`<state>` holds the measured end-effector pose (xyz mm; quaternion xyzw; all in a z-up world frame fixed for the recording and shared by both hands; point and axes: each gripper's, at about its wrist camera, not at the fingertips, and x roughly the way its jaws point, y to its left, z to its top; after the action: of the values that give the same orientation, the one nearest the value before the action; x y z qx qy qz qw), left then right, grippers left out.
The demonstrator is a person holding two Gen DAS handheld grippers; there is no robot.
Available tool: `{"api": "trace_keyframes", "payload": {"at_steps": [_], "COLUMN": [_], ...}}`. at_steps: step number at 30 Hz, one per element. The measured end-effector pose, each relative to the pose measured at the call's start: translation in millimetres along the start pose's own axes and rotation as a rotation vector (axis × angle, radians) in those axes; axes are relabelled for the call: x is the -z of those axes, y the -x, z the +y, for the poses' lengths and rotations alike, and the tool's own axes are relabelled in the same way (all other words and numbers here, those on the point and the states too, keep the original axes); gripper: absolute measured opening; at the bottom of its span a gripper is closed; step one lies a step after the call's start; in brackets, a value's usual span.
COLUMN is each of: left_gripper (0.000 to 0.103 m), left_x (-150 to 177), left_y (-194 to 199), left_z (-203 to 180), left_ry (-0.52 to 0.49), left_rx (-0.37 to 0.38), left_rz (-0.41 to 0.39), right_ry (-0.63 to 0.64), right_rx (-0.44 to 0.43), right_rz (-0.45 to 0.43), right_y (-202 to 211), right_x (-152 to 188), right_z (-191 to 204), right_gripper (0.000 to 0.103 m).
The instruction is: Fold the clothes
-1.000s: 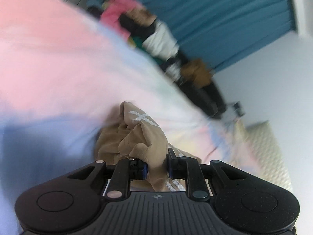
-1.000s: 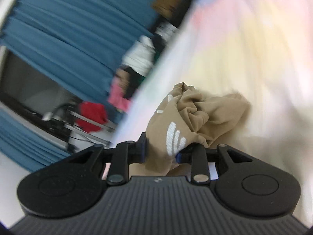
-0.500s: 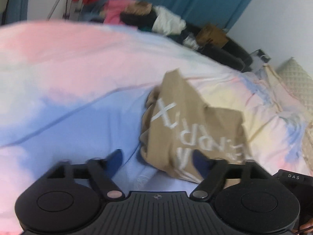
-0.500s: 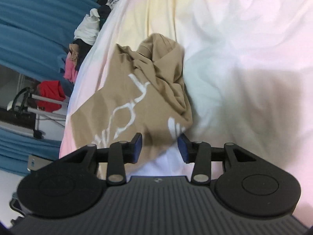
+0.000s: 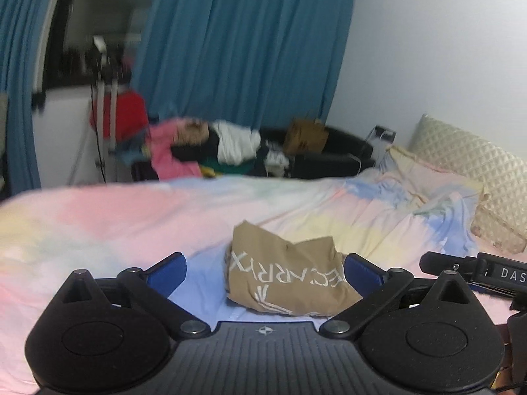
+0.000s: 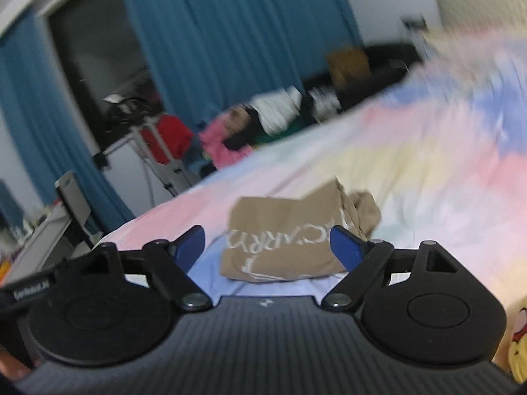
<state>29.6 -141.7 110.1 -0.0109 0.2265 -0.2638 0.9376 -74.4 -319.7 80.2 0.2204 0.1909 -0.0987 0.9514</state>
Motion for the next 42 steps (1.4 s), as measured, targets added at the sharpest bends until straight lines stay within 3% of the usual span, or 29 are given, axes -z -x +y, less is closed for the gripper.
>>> {"api": "trace_keyframes", "payload": {"at_steps": [5, 11, 20, 26, 42], "left_gripper": [0.103, 0.103, 0.103, 0.103, 0.103], "left_x": [24.0, 53.7, 73.1, 86.6, 97.1], "left_y": [50.6, 72.5, 63.4, 47.3, 43.6], "left_z": [-9.8, -8.7, -8.2, -3.6, 4.3], "left_ry": [-0.048, -0.07, -0.088, -0.072, -0.07], "left_rx": [-0.018, -0.056, -0.067, -0.074, -0.096], "left_rz": [-0.071, -0.12, -0.152, -0.11, -0.085], "right_ry": [0.094, 0.163, 0.216, 0.23, 0.226], "right_rx": [-0.015, 0.012, 0.061, 0.075, 0.092], "right_rz": [-0.101, -0.135, -0.152, -0.138, -0.123], "right_y": [35.2, 32.5, 20.4, 12.4, 8.9], "right_x": [25.9, 57.9, 89.6, 104.0, 111.2], "right_z": [21.4, 25.3, 24.3, 20.4, 24.8], "right_gripper": [0.085, 0.085, 0.085, 0.085, 0.085]}}
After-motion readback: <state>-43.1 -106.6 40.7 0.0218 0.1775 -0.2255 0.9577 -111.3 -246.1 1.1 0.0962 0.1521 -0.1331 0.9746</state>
